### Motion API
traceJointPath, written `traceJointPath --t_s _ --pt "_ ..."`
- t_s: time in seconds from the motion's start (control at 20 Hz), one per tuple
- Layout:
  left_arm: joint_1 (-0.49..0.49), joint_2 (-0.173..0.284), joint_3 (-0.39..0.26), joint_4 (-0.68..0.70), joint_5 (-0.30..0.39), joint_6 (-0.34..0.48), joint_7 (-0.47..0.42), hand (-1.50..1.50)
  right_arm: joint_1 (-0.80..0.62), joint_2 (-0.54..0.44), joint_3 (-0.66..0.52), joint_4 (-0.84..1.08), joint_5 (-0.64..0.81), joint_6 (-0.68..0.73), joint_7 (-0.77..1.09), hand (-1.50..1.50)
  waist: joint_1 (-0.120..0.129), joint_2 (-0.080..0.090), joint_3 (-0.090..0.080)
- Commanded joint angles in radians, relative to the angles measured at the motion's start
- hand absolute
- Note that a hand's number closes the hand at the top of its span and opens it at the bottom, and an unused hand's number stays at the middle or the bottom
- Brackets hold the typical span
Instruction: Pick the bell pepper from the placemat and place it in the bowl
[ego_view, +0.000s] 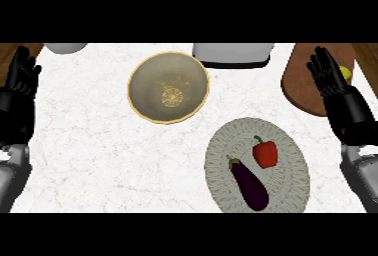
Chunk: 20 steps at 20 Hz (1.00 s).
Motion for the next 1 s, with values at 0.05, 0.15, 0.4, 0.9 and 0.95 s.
traceJointPath --t_s 0.05,0.15,0.4,0.9,0.95 --pt "0.017 -0.029 -0.025 0.017 -0.032 -0.013 0.014 0.00 -0.021 -0.022 -0.006 -0.017 0.024 0.087 -0.054 1.50 -0.028 -0.012 -0.023" --pt "0.079 -0.028 -0.010 0.018 0.003 -0.053 -0.018 0.00 -0.028 -0.039 0.032 -0.111 0.062 0.093 -0.040 1.50 -0.028 -0.015 -0.024" --pt "0.135 -0.028 -0.015 0.034 0.036 -0.073 0.019 0.00 0.134 -0.298 0.046 0.072 0.390 -0.046 0.148 -1.50 -0.085 -0.016 -0.033" --pt "0.144 -0.066 -0.041 -0.030 0.010 -0.094 0.050 0.00 0.600 -0.181 0.169 -0.433 0.697 -0.353 0.293 -1.50 -0.048 -0.017 -0.024" --pt "0.135 -0.053 0.018 0.075 0.050 -0.156 -0.041 0.00 0.608 -0.232 0.131 -0.536 0.691 -0.316 0.378 -1.50 -0.053 -0.016 -0.025"
